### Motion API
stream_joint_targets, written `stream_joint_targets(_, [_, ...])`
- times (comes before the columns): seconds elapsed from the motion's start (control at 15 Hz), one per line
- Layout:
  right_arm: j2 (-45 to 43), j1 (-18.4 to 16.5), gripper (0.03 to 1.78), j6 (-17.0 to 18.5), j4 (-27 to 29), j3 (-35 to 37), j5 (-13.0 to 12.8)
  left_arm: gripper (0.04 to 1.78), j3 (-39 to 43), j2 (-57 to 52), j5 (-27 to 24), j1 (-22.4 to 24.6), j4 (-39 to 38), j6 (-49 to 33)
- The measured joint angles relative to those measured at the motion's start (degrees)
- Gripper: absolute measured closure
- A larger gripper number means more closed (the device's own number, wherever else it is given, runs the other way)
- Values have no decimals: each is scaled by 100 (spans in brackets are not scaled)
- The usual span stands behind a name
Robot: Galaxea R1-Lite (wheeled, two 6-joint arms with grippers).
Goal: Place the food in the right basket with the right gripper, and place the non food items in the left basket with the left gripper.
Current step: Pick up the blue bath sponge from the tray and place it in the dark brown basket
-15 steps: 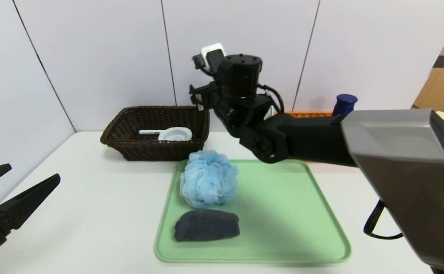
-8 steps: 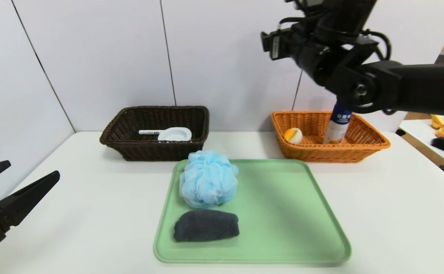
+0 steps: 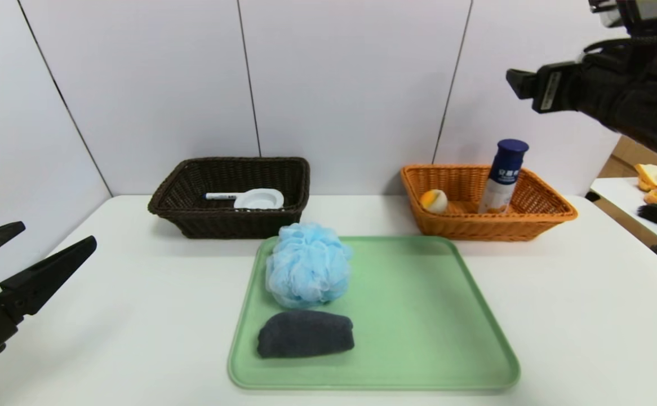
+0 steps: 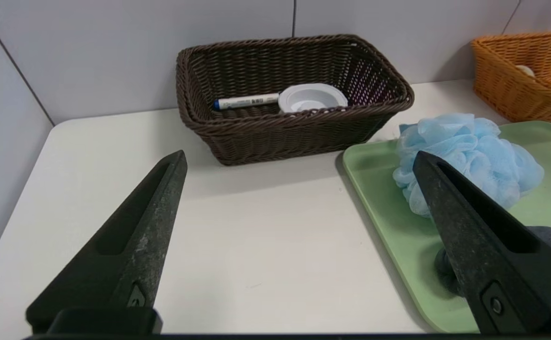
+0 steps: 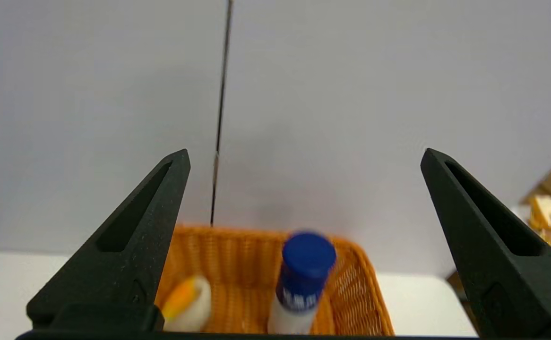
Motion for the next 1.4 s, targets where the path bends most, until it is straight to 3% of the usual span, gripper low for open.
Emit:
stream_joint_targets(0.33, [-1140,-212,12,868,-63,2404,85,13,-79,577,1,-293,-566,-41])
stream_joint_targets(0.53, [-1504,-273,12,1122,-375,3302,78,13,-284,1145,12,-891,-1051,-294])
stream_joint_targets(0.93, [-1651,-383,12,1128,-527,3766,78,13,-907,2277,-22,-2249,-940,-507])
stream_joint_targets(1.13, [-1648,-429,12,1128,-524,3779,76,13,-1108,2870,-33,-2439,-524,-462])
stream_joint_targets(1.4, [-1651,-503,12,1100,-522,3741,76,13,-1314,3914,0,-2534,-869,-380])
